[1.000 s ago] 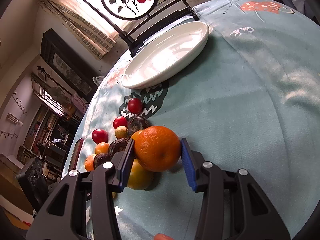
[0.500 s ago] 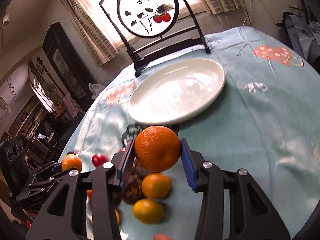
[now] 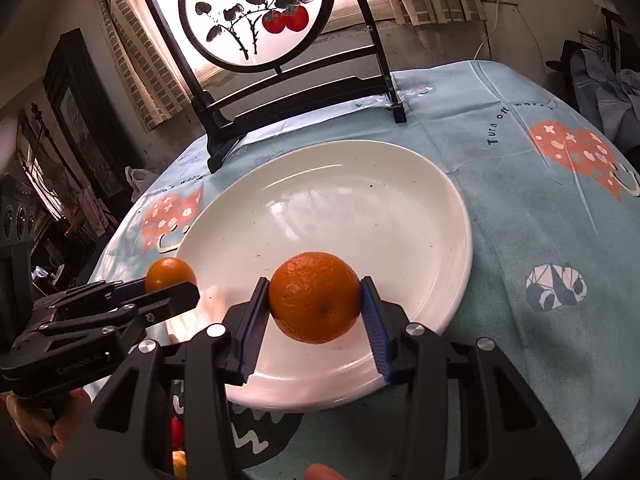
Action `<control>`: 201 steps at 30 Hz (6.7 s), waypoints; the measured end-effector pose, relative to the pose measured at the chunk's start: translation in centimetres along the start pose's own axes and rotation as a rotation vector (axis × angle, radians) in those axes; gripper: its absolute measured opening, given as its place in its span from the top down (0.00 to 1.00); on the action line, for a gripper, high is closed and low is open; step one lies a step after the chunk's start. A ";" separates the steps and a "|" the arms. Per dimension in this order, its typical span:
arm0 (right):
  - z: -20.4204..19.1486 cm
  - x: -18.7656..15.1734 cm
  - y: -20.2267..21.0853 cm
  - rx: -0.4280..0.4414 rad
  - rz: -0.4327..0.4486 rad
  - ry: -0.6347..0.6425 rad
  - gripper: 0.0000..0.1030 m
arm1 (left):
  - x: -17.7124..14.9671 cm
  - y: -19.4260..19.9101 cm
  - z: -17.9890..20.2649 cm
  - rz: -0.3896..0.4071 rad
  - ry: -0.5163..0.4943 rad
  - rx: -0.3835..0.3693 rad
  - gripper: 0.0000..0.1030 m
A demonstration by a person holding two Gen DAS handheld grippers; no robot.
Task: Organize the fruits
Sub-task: 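Carry both oranges over the white plate and open both grippers, then grasp a yellow citrus with the right gripper while the left gripper grasps a mandarin, then lower both held fruits into the white plate and open both grippers, then grasp a yellow fruit with the right gripper while the left gripper grasps a red plum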
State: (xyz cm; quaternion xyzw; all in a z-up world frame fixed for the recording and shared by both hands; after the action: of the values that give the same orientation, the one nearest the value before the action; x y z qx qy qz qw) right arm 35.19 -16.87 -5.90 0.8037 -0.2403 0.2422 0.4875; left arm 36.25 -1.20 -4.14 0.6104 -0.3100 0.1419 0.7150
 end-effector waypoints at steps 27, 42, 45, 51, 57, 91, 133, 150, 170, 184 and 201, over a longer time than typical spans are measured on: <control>-1.4 -14.8 12.0 0.090 -0.078 -0.016 0.01 | -19.1 14.3 -1.0 0.121 0.029 0.033 0.12; -2.9 -17.6 11.2 -0.040 -0.086 0.143 0.43 | -21.0 14.0 0.6 0.145 -0.069 0.016 0.12; -3.2 -17.3 10.6 -0.037 -0.102 0.140 0.43 | -21.0 14.0 0.7 0.144 -0.073 0.013 0.12; -3.0 -17.5 10.3 -0.015 -0.125 0.122 0.58 | -21.1 13.7 0.8 0.138 -0.074 0.006 0.12; -2.4 -17.2 11.0 0.046 -0.100 0.072 0.58 | -20.9 13.2 0.9 0.120 -0.078 -0.044 0.33; -2.6 -16.5 12.5 0.117 -0.038 0.069 0.58 | -18.3 13.3 0.5 0.127 0.010 -0.197 0.58; 0.5 -1.1 6.5 0.279 0.165 -0.123 0.01 | -4.8 9.4 -4.6 0.205 0.127 0.169 0.04; -7.9 -16.8 14.8 0.199 -0.010 0.157 0.05 | -13.7 11.5 -7.9 0.158 0.218 0.176 0.04; -10.0 -21.7 10.4 0.059 -0.167 0.333 0.58 | -14.6 11.5 -8.4 0.142 0.233 0.188 0.04; -7.5 -20.0 12.0 0.211 -0.112 0.145 0.64 | -14.7 10.7 -7.1 0.103 0.172 0.134 0.05; -6.2 -19.1 12.4 0.274 -0.093 0.045 0.64 | -15.3 8.0 -3.1 0.017 0.021 -0.020 0.47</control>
State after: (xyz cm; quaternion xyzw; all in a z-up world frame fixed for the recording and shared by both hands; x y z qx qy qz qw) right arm 11.90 -13.52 -7.03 0.8675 -0.1563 0.2676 0.3891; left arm 20.68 6.23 -7.47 0.5991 -0.3091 0.1510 0.7230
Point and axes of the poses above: each gripper's, at about its wrist camera, not at the fingertips, and y roughly against the way its jaws point, z to its right, x to its top, the point moved 4 cm from there along -y, roughly the way its jaws point, and after that the axes turned 7 degrees about -y, right-handed, at the moved point
